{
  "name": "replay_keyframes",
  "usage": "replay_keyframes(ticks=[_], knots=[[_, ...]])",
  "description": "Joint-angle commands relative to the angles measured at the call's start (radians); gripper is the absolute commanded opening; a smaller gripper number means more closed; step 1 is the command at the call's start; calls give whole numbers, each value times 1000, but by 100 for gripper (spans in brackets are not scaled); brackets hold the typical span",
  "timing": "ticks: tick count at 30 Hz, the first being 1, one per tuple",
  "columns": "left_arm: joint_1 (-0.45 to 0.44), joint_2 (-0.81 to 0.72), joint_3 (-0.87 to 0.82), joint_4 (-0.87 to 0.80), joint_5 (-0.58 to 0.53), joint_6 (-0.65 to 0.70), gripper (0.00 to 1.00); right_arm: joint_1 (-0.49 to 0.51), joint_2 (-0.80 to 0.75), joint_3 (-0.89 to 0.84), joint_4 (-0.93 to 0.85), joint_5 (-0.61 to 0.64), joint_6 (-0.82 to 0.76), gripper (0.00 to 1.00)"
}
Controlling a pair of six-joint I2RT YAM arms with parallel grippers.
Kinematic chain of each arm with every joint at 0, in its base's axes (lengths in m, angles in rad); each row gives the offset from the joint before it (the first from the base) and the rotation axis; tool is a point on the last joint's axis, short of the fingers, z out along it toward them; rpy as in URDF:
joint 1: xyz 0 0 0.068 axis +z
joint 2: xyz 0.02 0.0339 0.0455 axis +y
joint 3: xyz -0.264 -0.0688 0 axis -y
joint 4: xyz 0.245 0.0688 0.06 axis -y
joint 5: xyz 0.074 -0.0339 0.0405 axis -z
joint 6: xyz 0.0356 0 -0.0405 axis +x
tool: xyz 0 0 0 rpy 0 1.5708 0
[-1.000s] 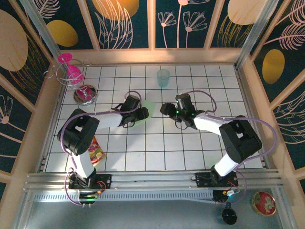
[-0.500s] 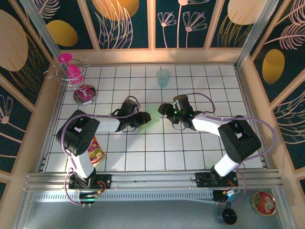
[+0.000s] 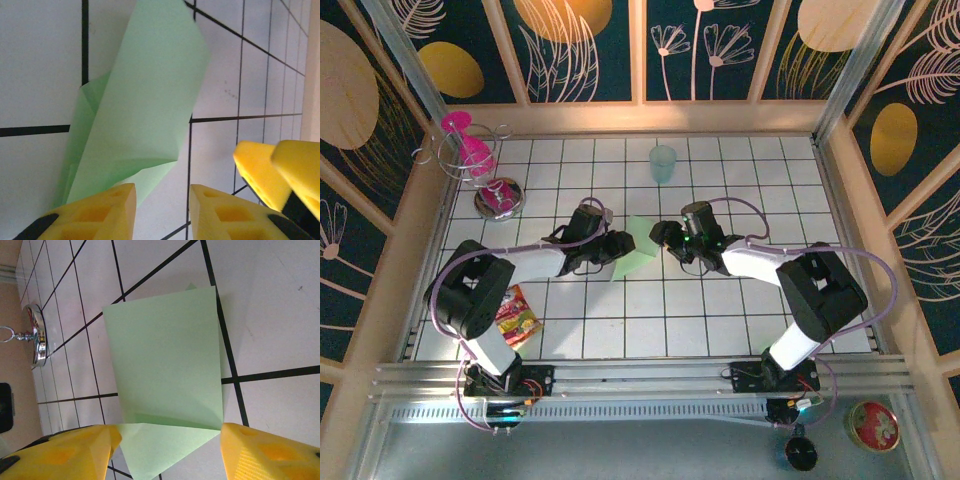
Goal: Fold a paper plane with a square sheet of paper (pick it up from the middle)
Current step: Move the paper to the center of the table, then fold the wing for the fifth time at the center of the table.
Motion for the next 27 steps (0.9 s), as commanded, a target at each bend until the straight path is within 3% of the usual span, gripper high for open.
replay_keyframes(ticks=[1,7,18,27], knots=[[-6,39,-6,-24,-7,3,33,8,4,-9,-3,-17,19,60],[-4,63,-17,-34,-67,-2,32,14,20,2,-33,-26,41,59],[12,60,-87,80,-14,-128,33,29,62,32,-63,-57,74,57],[18,73,-98,111,19,-150,33,55,116,57,-30,-87,82,45]])
